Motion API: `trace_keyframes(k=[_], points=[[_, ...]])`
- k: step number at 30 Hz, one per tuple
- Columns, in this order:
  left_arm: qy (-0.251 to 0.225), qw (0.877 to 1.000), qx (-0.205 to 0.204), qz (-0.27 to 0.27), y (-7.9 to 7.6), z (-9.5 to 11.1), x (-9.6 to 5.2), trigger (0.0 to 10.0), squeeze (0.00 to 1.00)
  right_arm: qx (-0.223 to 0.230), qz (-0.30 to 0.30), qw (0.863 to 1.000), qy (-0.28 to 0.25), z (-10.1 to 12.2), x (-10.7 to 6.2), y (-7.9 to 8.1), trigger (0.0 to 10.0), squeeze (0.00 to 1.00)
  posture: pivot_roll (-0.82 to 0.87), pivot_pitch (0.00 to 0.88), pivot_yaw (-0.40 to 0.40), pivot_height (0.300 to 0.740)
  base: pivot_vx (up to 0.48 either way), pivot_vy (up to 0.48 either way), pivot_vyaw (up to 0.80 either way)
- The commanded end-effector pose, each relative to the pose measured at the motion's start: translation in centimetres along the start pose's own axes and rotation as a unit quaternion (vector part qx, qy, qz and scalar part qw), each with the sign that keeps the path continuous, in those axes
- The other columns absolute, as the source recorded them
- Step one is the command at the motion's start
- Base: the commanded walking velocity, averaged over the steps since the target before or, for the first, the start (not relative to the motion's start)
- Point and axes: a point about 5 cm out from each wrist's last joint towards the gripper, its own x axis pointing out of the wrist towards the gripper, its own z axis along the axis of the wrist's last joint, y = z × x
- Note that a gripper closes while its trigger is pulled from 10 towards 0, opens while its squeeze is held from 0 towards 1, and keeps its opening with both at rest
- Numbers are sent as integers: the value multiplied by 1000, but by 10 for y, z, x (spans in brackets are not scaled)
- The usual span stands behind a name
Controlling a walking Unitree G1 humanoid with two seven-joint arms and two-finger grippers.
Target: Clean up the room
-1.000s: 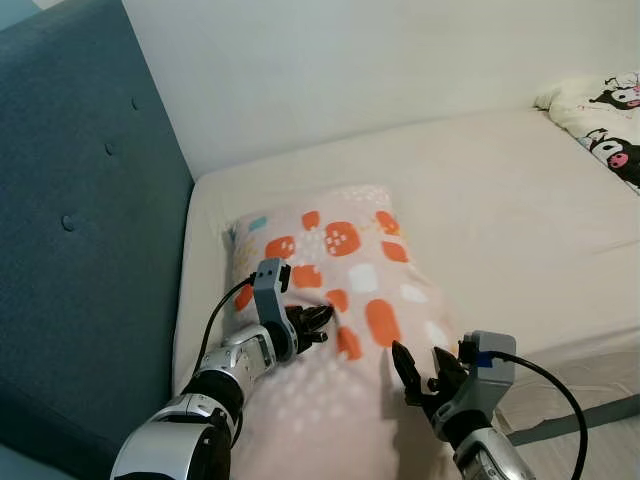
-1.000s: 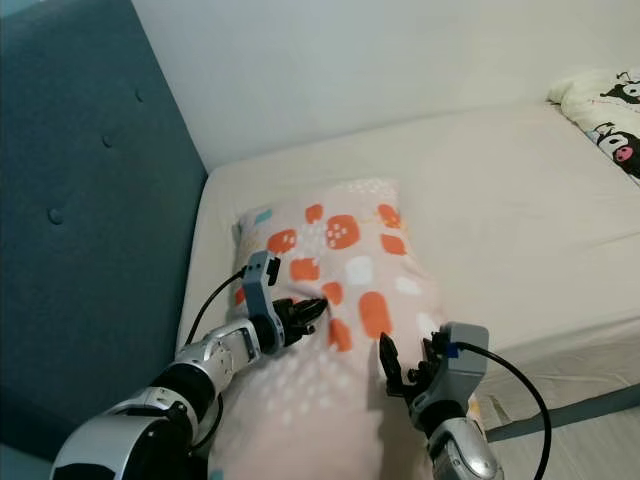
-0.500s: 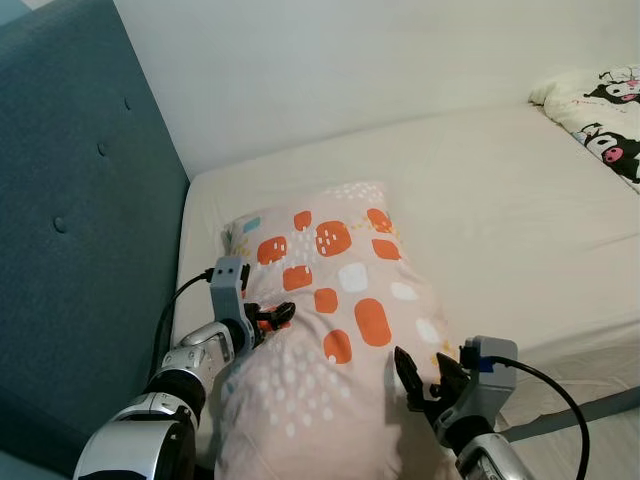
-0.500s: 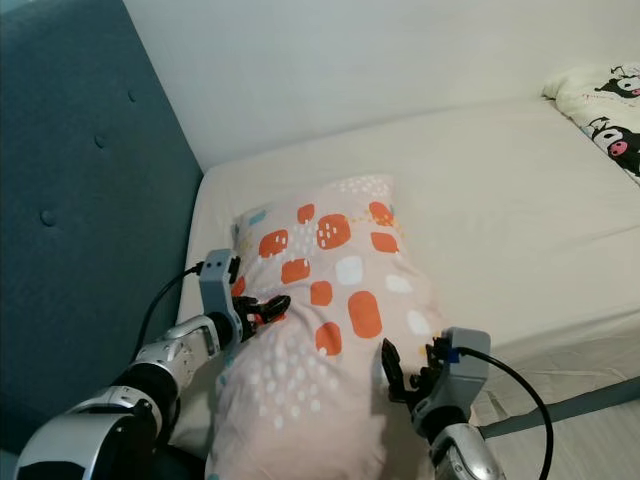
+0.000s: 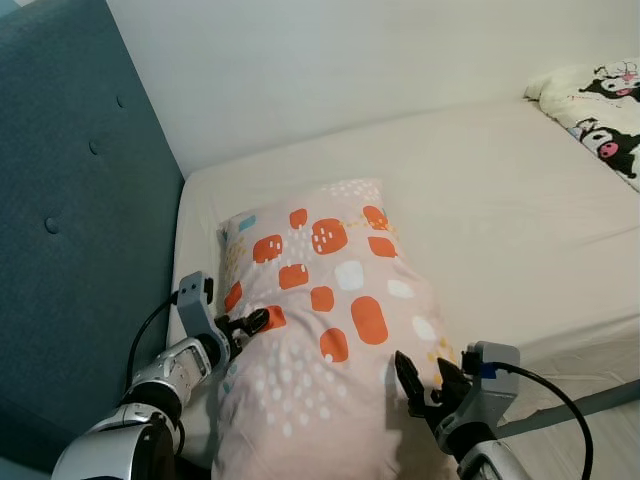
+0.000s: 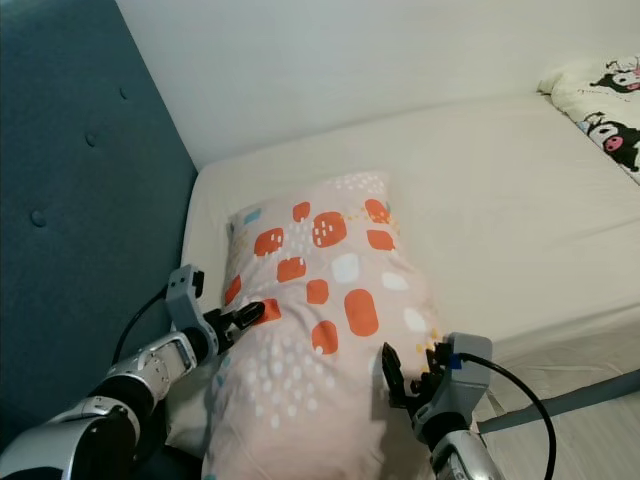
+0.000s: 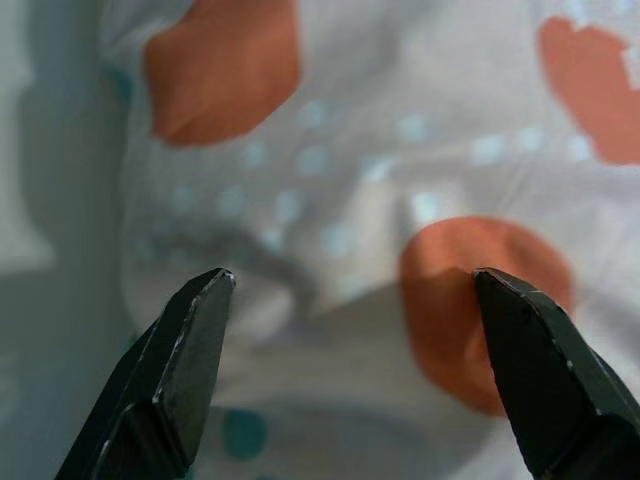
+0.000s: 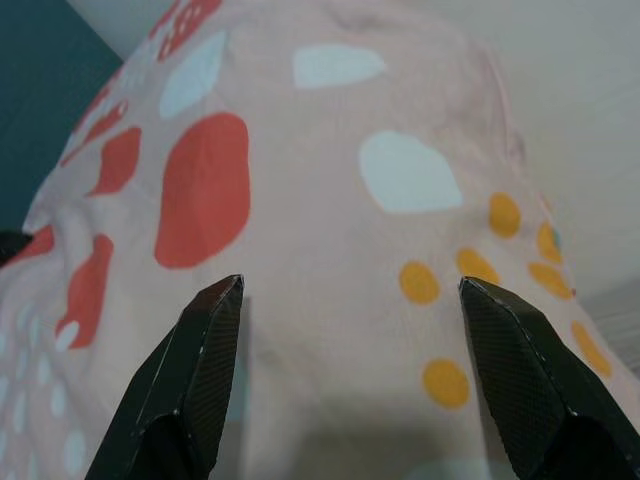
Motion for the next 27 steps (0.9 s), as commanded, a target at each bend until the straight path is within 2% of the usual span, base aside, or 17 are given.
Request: trace_keyframes(k=[1,7,8,9,10,12,18,20,27], points=[[20,999,-19,25,14,-14,-7,10000,1000,13,-1,1000,10,-4,-3,2,10000,0,-62,394,149,594,0,0,0],[34,999,-15,17,14,-23,-8,10000,1000,15,1,1000,9,-3,-3,3,10000,0,-58,395,143,594,0,0,0],[40,999,2,9,11,-27,-7,10000,145,17,1,1000,12,-3,-3,4,10000,0,-54,389,138,594,0,0,0],[40,999,2,9,11,-27,-7,10000,145,17,1,1000,12,-3,-3,4,10000,0,-54,389,138,594,0,0,0],[40,999,10,8,10,-28,-7,10000,0,20,-1,1000,13,-4,-3,3,10000,0,-51,388,136,594,0,0,0],[38,999,24,9,9,-29,-6,10000,0,26,-4,1000,14,-5,-1,3,10000,0,-49,387,135,594,0,0,0],[30,999,27,8,6,-27,-4,10000,0,24,4,999,21,-5,1,5,10000,0,-45,384,131,594,0,0,0],[31,999,40,-3,3,-27,-3,10000,0,27,8,999,21,-5,2,7,10000,0,-42,383,129,584,0,0,0],[31,998,46,-12,1,-26,-2,10000,0,28,12,999,20,-3,2,7,10000,0,-44,384,127,559,0,0,0]])
